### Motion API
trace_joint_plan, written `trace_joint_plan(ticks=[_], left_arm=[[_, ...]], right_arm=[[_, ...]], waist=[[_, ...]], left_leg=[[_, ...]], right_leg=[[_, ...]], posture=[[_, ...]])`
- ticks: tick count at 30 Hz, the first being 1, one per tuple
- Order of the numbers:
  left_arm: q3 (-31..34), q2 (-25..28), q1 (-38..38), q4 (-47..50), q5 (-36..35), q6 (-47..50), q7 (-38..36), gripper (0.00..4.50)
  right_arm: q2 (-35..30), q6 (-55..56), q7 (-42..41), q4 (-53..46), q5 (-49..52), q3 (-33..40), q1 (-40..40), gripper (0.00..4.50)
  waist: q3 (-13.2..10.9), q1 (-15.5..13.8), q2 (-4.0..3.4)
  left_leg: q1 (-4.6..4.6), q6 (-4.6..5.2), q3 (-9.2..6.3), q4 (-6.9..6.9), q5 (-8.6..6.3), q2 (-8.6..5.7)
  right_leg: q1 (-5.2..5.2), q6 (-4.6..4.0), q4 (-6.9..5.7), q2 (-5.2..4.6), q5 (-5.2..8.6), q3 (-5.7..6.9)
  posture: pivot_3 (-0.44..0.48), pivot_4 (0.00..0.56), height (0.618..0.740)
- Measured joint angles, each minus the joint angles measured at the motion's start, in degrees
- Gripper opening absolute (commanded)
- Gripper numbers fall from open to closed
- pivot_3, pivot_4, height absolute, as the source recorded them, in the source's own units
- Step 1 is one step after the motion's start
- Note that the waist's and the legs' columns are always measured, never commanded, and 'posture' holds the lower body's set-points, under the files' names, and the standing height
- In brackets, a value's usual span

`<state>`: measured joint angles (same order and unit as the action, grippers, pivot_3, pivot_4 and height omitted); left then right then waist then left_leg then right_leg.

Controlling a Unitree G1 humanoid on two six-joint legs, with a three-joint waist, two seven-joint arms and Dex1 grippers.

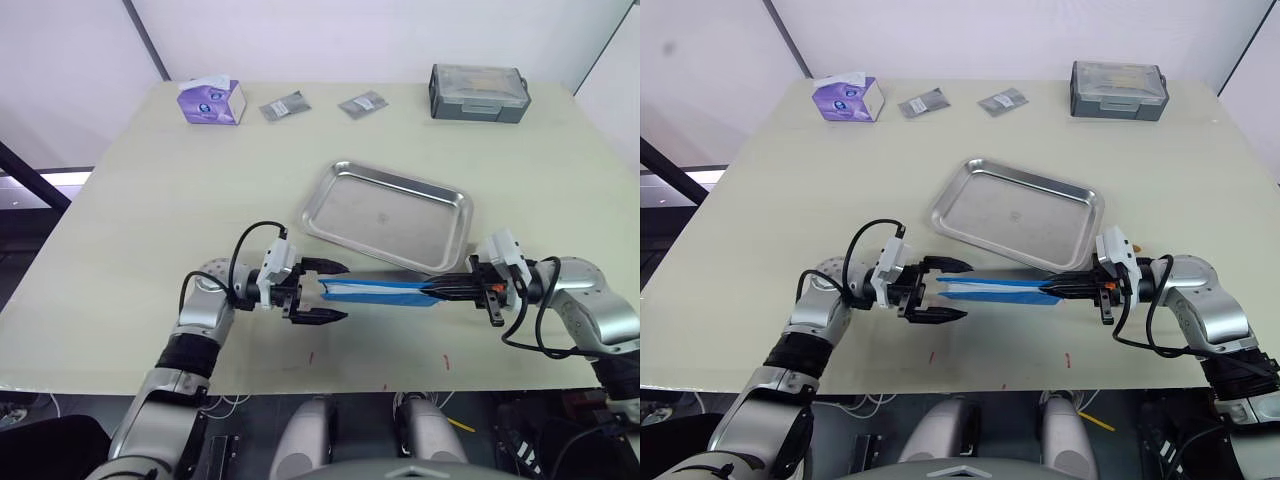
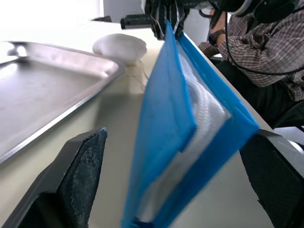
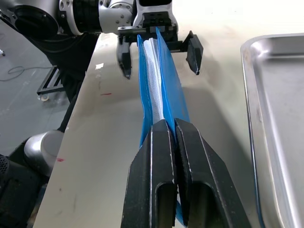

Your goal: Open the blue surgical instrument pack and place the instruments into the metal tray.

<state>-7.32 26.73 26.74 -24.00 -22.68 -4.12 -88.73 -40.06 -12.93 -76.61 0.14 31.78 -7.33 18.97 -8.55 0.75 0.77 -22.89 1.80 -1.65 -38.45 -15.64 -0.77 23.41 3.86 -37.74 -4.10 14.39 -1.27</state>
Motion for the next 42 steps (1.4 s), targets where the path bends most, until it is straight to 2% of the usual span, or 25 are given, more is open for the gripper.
trace_joint_plan(ticks=[2,4,5,6,7,8,14,15,16,17,18,19,20,21,23,24,25,26,29,32,37,42], left_arm=[[0.0,-0.4,0.1,-0.5,0.0,0.0,-0.2,2.17],[0.0,-0.6,0.1,-0.8,0.0,0.0,-0.3,1.26],[0.0,-0.7,0.1,-0.8,0.0,0.0,-0.3,1.06],[0.0,-0.7,0.1,-0.8,0.0,0.0,-0.3,0.68],[0.0,-0.7,0.1,-0.8,0.0,0.0,-0.3,0.58],[0.0,-0.9,0.0,-0.7,0.0,-0.1,-0.3,0.05],[0.0,-1.1,-0.3,-0.8,0.0,-0.2,-0.3,0.05],[0.0,-1.2,-0.3,-0.8,0.0,-0.3,-0.3,0.00],[0.0,-1.2,-0.3,-0.8,0.1,-0.3,-0.3,0.00],[0.0,-1.3,-0.3,-0.9,0.1,-0.6,-0.3,0.00],[0.1,-1.3,-0.4,-0.9,0.1,-0.8,-0.3,0.00],[0.1,-1.3,-0.4,-1.0,0.1,-0.8,-0.3,0.00],[0.1,-1.3,-0.4,-1.0,0.1,-0.9,-0.2,0.00],[0.3,-1.2,-0.5,-1.0,0.1,-1.1,-0.2,0.00],[0.4,-1.1,-0.6,-1.0,0.1,-1.2,-0.2,0.00],[0.4,-1.1,-0.7,-0.9,0.1,-1.3,-0.2,0.00],[0.3,-1.2,-0.7,-0.9,0.1,-1.4,-0.2,0.00],[0.3,-1.2,-0.9,-0.8,0.1,-1.4,-0.2,0.00],[0.4,-1.1,-0.9,-0.8,0.1,-1.8,-0.2,0.00],[0.3,-1.1,-1.0,-0.8,0.2,-2.5,-0.2,0.00],[0.2,-1.1,-0.9,-0.7,0.2,-2.5,-0.2,0.00],[0.1,-1.0,-0.7,-0.7,0.3,-2.5,-0.2,0.00]], right_arm=[[0.1,0.0,-0.2,0.0,-0.2,0.0,0.0,0.00],[0.3,0.1,-0.3,0.1,-0.4,0.3,0.0,0.00],[0.4,0.1,-0.3,0.2,-0.5,0.6,0.0,0.00],[0.5,0.2,-0.3,0.3,-0.6,0.7,0.0,0.00],[0.6,0.5,-0.2,0.4,-0.8,0.9,0.0,0.00],[0.9,0.7,0.2,0.4,-1.2,1.2,0.0,0.00],[1.2,1.0,0.9,0.5,-1.8,1.7,-0.1,0.00],[1.1,0.7,1.0,0.4,-1.6,1.8,-0.2,0.47],[1.0,0.4,1.0,0.2,-1.4,2.0,-0.4,0.61],[0.3,-0.5,1.2,-0.4,-0.8,3.5,-1.6,1.01],[-0.9,-1.0,1.3,-0.4,-0.6,4.8,-2.3,1.16],[-1.3,-1.3,1.4,-0.5,-0.4,5.4,-2.7,1.67],[-2.2,-1.9,1.4,-1.4,0.2,6.8,-3.9,1.85],[-3.0,-2.4,1.4,-2.2,0.5,8.3,-4.8,2.25],[-4.0,-3.1,1.4,-3.5,1.4,10.1,-6.1,3.35],[-4.7,-3.7,1.4,-4.3,2.2,11.3,-7.2,3.35],[-4.9,-4.3,1.4,-4.7,2.7,12.4,-7.9,4.13],[-5.4,-4.7,1.5,-4.8,3.3,13.9,-8.6,4.32],[-5.8,-4.7,2.8,-4.1,3.9,17.1,-9.1,4.32],[-5.8,-1.2,8.2,2.7,-0.4,20.4,-8.6,4.32],[-5.2,0.8,14.1,10.3,-7.1,19.9,-8.3,4.32],[-4.7,-2.6,16.1,12.1,-8.5,18.9,-8.1,4.32]], waist=[[0.0,0.0,0.00],[0.0,0.0,0.00],[0.0,0.0,0.00],[0.0,0.0,0.00],[0.0,0.0,0.00],[0.0,0.0,0.00],[0.0,-0.1,0.00],[0.0,-0.1,0.00],[0.0,-0.1,0.00],[0.0,-0.2,0.00],[0.0,-0.3,0.00],[0.0,-0.2,0.00],[0.0,-0.2,-0.01],[0.0,-0.1,-0.01],[0.0,-0.1,-0.01],[0.0,-0.1,-0.01],[0.0,-0.1,-0.01],[0.0,-0.1,-0.01],[0.0,-0.1,-0.01],[0.0,-0.1,-0.01],[0.0,-0.1,-0.01],[0.0,-0.1,-0.01]], left_leg=[[0.00,0.00,-0.01,0.00,0.00,0.00],[0.00,0.00,-0.01,0.00,0.00,0.00],[0.00,0.00,-0.01,0.00,0.00,0.00],[0.00,0.00,-0.01,0.00,0.00,0.00],[0.00,0.00,-0.01,0.00,0.00,0.00],[0.00,0.00,-0.01,0.00,0.00,0.00],[0.00,0.00,-0.01,0.00,0.00,0.00],[0.00,0.00,-0.01,0.00,0.00,0.00],[0.00,0.00,-0.01,0.00,0.00,0.01],[-0.01,0.00,-0.03,0.00,0.00,0.01],[-0.02,0.00,-0.03,0.00,0.00,0.02],[-0.02,0.00,-0.02,0.00,0.00,0.01],[-0.02,0.00,-0.03,0.00,0.00,0.02],[-0.02,0.00,-0.03,0.00,0.00,0.01],[-0.01,0.01,-0.03,0.00,0.00,0.02],[-0.01,0.01,-0.02,0.00,-0.01,0.02],[-0.02,0.01,-0.03,0.00,-0.01,0.02],[-0.02,0.01,-0.02,0.00,-0.01,0.02],[-0.01,0.01,-0.03,0.01,-0.01,0.02],[-0.01,0.01,0.00,0.01,0.00,-0.01],[-0.01,0.00,0.02,0.01,0.00,-0.01],[-0.01,0.00,0.02,0.01,0.00,0.00]], right_leg=[[0.00,0.00,0.00,0.00,0.00,0.00],[0.00,0.00,-0.01,0.00,0.00,0.00],[0.00,0.00,-0.01,0.00,0.00,0.00],[0.00,0.00,-0.01,0.00,0.00,0.00],[0.00,0.00,0.00,0.00,0.00,0.00],[0.00,0.00,-0.01,0.00,0.00,0.00],[0.00,0.00,-0.01,-0.01,0.00,0.00],[0.00,0.00,-0.01,-0.01,0.00,0.00],[0.00,0.00,0.00,-0.02,0.00,0.00],[0.00,0.00,-0.01,-0.04,0.00,0.01],[0.00,0.00,-0.01,-0.05,0.00,0.01],[0.00,0.00,0.00,-0.05,0.00,0.00],[0.00,0.00,0.00,-0.05,0.00,0.00],[0.00,0.00,0.00,-0.02,0.00,0.02],[0.00,0.00,0.00,-0.02,0.00,0.01],[0.00,0.00,0.00,-0.02,0.00,0.01],[0.00,0.00,0.00,-0.03,0.00,0.01],[0.00,0.00,0.00,-0.03,0.00,0.00],[0.00,0.00,0.00,-0.02,0.00,0.01],[-0.01,0.00,0.00,-0.02,0.00,0.00],[0.00,0.00,0.00,-0.01,0.00,-0.02],[0.00,0.00,0.00,-0.01,0.00,-0.02]], posture=[[0.000,0.150,0.734],[0.000,0.150,0.734],[0.000,0.150,0.734],[0.000,0.150,0.734],[0.000,0.150,0.734],[0.000,0.150,0.734],[0.000,0.150,0.734],[0.000,0.150,0.734],[0.000,0.150,0.734],[0.000,0.150,0.734],[0.000,0.150,0.734],[0.000,0.150,0.734],[0.000,0.150,0.734],[0.000,0.150,0.734],[0.000,0.150,0.734],[0.000,0.150,0.734],[0.000,0.150,0.734],[0.000,0.150,0.734],[0.000,0.150,0.734],[0.000,0.150,0.734],[0.000,0.150,0.734],[0.000,0.150,0.734]])
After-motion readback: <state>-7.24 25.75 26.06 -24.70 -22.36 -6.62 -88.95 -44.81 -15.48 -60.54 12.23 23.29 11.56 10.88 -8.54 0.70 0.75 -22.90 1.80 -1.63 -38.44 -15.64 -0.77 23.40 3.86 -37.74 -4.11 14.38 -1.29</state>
